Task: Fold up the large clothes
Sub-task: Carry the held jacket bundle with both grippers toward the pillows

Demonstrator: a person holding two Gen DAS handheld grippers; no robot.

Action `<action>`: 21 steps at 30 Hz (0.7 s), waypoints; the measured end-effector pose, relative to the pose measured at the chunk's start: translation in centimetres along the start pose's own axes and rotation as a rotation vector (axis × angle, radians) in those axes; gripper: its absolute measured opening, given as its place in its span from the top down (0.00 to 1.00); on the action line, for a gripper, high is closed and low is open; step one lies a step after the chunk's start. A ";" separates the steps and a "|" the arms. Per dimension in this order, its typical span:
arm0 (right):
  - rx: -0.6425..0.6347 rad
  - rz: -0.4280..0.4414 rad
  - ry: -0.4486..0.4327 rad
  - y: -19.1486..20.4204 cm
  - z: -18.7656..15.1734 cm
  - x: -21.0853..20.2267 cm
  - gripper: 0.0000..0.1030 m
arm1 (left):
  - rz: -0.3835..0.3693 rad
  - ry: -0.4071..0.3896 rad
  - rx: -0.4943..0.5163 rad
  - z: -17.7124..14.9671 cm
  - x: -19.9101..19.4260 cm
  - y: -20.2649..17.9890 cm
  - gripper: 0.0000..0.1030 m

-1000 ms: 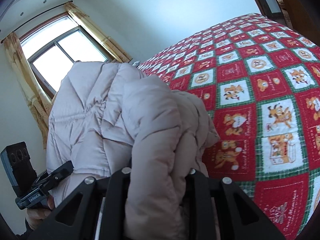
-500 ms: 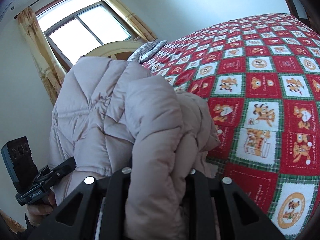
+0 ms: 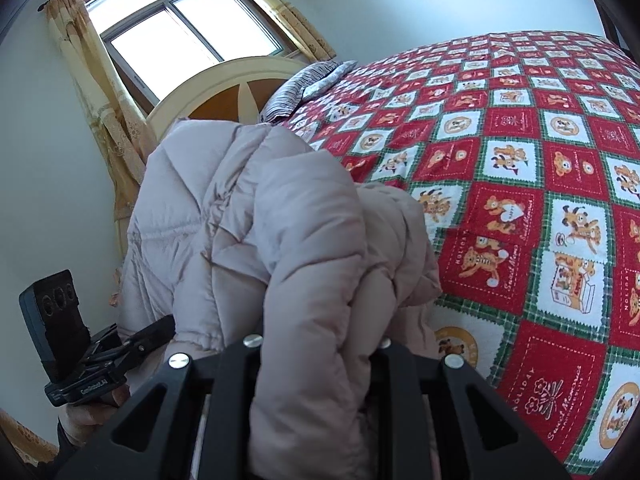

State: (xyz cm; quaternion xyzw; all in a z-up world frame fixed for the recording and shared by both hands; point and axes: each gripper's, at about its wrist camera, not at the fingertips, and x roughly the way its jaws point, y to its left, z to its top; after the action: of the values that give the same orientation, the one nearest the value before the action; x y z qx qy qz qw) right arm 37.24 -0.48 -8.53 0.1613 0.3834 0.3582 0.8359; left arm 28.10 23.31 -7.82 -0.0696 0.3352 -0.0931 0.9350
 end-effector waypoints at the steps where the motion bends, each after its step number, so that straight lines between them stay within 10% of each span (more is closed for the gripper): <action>1: 0.000 -0.001 0.003 0.0 0.0 0.2 0.78 | 0.001 0.003 -0.001 -0.1 0.1 0.1 0.53; 21: 0.059 -0.035 0.041 -2.3 -1.1 2.7 0.78 | 0.040 0.047 0.014 -1.4 2.9 2.0 0.37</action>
State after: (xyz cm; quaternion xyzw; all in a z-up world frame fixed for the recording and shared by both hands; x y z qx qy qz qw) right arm 38.69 -0.08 -11.92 0.1717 0.4137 0.3351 0.8289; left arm 29.70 24.53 -11.05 -0.0541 0.3577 -0.0785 0.9290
